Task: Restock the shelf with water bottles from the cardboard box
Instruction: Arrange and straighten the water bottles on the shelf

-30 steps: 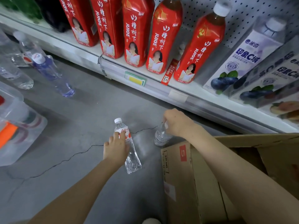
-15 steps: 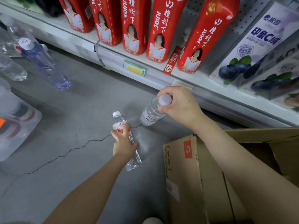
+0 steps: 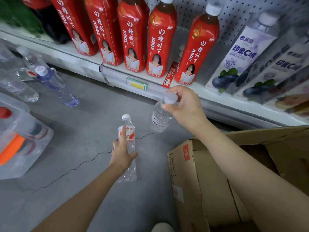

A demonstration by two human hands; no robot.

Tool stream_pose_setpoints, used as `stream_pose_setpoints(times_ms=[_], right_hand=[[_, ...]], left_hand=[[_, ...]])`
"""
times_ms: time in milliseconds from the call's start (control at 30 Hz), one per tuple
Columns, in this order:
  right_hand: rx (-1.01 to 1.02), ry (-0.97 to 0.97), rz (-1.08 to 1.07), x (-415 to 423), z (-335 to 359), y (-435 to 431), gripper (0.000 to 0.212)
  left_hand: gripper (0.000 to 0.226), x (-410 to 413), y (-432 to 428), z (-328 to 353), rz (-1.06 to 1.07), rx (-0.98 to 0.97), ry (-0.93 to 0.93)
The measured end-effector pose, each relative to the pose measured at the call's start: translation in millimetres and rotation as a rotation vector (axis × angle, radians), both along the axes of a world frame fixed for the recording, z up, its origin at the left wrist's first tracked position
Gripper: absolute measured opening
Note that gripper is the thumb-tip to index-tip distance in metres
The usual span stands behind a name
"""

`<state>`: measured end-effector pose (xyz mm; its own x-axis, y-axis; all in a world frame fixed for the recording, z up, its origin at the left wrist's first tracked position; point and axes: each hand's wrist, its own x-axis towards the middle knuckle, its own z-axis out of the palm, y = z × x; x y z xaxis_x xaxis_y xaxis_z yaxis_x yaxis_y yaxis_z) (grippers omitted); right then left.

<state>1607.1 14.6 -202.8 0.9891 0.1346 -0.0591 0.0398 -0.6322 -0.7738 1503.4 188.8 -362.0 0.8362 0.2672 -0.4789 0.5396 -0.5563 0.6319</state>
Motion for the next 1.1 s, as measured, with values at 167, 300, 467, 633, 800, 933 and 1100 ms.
stream_pose_setpoints(times_ms=[167, 300, 467, 633, 800, 933, 1100], right_hand=[[0.062, -0.067, -0.063, -10, 84, 4, 0.023], [0.137, -0.078, -0.051, -25, 173, 6, 0.026], [0.197, -0.088, -0.063, -49, 299, 6, 0.030], [0.212, -0.151, -0.099, -78, 433, -6, 0.030], [0.217, -0.220, -0.142, -111, 561, -29, 0.031], [0.206, -0.310, -0.180, -140, 651, -54, 0.027], [0.217, -0.381, -0.289, -169, 746, -93, 0.024]], left_hand=[[0.105, 4, 8, 119, 0.032, -0.070, -0.200], [0.102, -4, 13, 228, -0.004, -0.067, -0.342], [0.103, -23, 10, 370, -0.079, -0.060, -0.414], [0.104, -44, 5, 509, -0.141, -0.032, -0.534], [0.104, -58, -1, 640, -0.224, -0.027, -0.718], [0.104, -67, -15, 740, -0.256, -0.049, -0.829], [0.104, -73, -46, 837, -0.332, -0.109, -0.916]])
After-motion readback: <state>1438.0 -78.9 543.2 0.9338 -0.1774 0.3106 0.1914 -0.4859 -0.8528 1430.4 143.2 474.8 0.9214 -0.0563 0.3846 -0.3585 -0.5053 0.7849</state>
